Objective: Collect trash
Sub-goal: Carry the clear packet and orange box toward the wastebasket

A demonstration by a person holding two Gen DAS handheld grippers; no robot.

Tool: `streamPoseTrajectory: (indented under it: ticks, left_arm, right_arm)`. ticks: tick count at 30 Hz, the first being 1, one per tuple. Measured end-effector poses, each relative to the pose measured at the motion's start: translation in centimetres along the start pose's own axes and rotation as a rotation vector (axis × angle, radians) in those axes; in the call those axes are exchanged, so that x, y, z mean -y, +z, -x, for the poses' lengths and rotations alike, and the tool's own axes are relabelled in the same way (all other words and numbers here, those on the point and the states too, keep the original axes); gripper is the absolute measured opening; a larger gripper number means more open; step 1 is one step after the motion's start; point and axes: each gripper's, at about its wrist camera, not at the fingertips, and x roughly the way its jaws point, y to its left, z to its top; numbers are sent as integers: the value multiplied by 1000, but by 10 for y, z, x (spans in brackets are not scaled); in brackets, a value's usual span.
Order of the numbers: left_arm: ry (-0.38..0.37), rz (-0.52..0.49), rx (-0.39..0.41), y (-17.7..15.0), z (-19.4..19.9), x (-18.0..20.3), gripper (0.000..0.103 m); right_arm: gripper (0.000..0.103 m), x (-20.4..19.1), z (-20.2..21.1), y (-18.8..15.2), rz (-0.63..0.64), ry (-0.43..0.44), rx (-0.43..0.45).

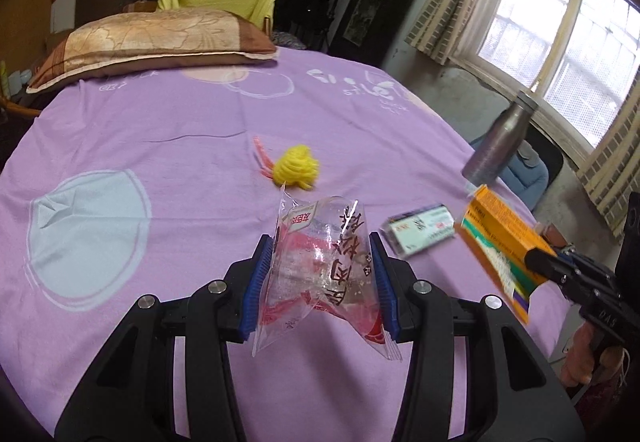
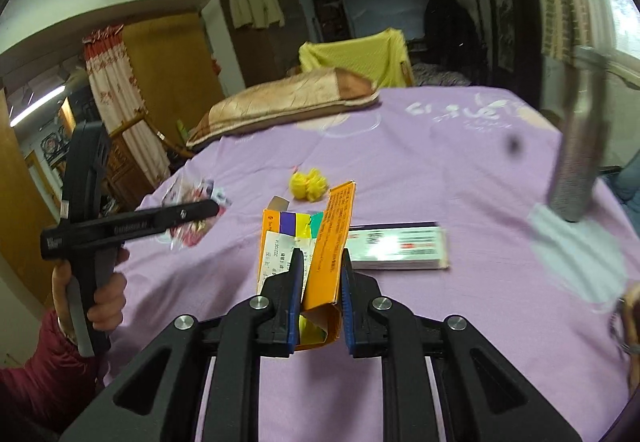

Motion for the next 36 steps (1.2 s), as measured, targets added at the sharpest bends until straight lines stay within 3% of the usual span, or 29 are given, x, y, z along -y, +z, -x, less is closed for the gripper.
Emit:
streamPoseTrajectory:
  ticks: [19, 28, 36]
  left_arm:
    - [-184, -219, 54, -44, 52, 178, 47]
    - [-315, -352, 23, -77, 57, 280, 47]
    - [-430, -434, -59, -108, 37, 353, 47]
  right_arm:
    - [18, 64, 192, -66, -114, -176, 242]
    - [18, 102, 284, -127, -188, -331, 320]
    - [18, 149, 338, -198, -312, -491, 308]
